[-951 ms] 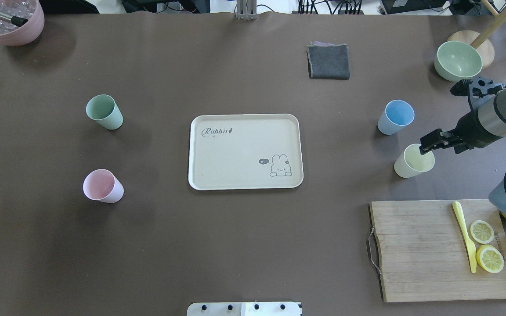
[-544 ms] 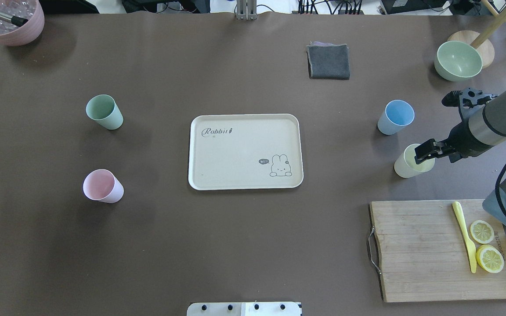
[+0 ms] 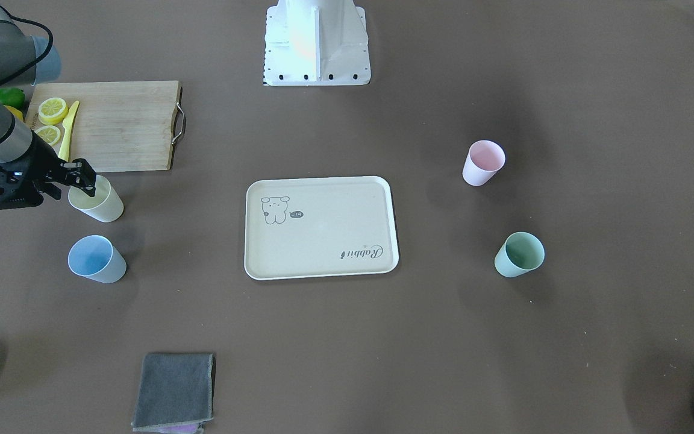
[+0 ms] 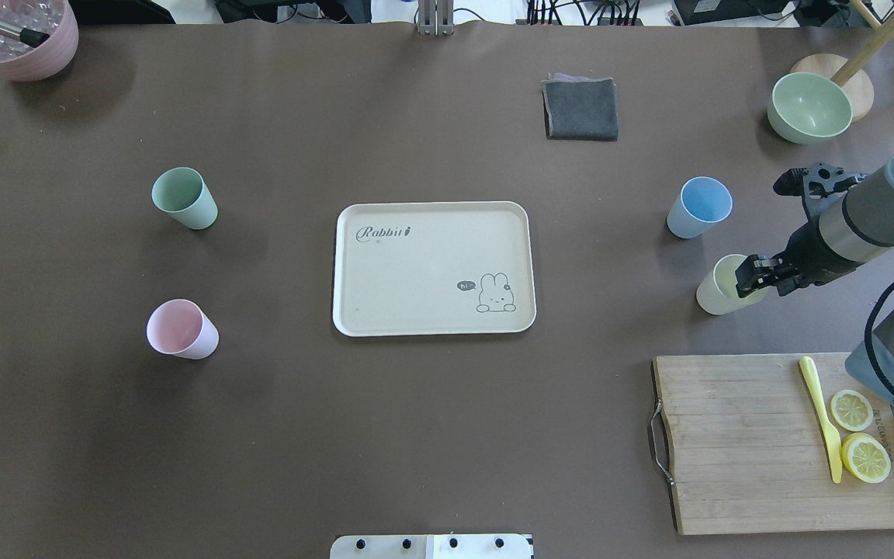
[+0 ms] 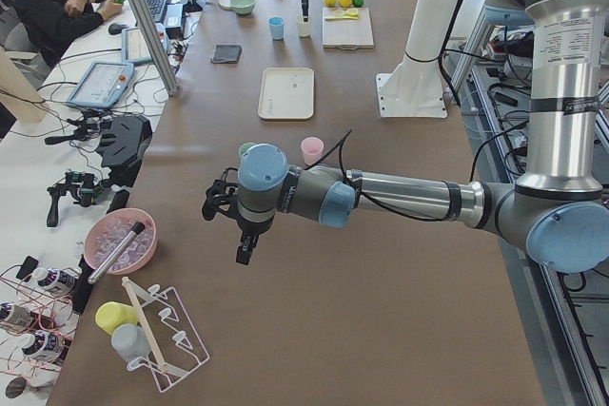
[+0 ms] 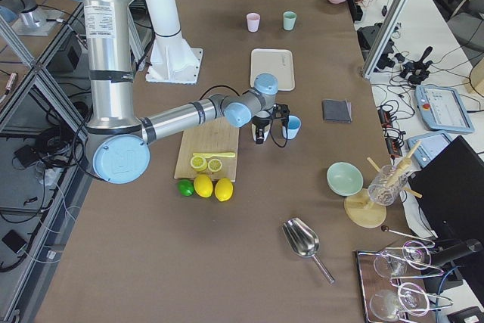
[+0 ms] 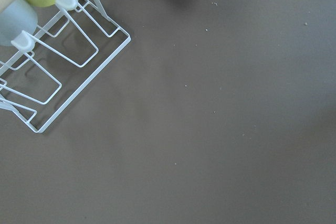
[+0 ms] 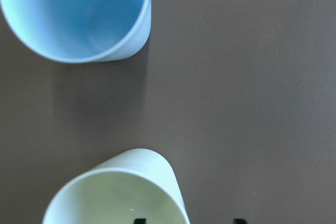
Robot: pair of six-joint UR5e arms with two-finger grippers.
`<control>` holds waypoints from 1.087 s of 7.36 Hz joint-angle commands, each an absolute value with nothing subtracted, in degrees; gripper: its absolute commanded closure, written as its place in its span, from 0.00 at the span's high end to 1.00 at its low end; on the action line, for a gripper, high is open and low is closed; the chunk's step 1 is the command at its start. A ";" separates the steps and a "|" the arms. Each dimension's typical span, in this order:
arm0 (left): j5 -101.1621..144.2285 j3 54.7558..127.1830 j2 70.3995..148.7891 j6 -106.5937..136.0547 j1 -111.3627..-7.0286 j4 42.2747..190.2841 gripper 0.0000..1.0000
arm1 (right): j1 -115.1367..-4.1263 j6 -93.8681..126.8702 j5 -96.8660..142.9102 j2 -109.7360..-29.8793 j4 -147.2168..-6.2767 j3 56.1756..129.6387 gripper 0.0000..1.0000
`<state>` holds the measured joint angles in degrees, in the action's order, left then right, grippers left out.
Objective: Place all cups on tray
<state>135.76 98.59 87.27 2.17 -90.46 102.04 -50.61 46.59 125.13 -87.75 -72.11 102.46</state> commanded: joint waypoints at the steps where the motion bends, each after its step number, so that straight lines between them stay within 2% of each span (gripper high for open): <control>1: 135.79 98.70 87.63 2.20 -90.44 101.95 0.98 | -50.54 47.89 125.16 -86.14 -72.07 102.83 0.00; 4: 139.65 99.84 90.43 10.08 -89.92 101.86 0.98 | -50.71 49.56 128.39 -85.52 -72.59 108.79 0.00; 6: 139.40 101.94 92.19 20.77 -83.00 103.26 0.98 | -50.10 56.91 128.85 -81.59 -72.95 110.21 0.00; 8: 138.78 104.06 92.11 35.96 -75.80 110.88 0.98 | -46.86 63.95 127.62 -75.53 -74.87 110.13 0.00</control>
<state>139.00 102.84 92.00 26.79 -80.26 106.46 -48.73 59.47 128.29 -79.37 -73.47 110.07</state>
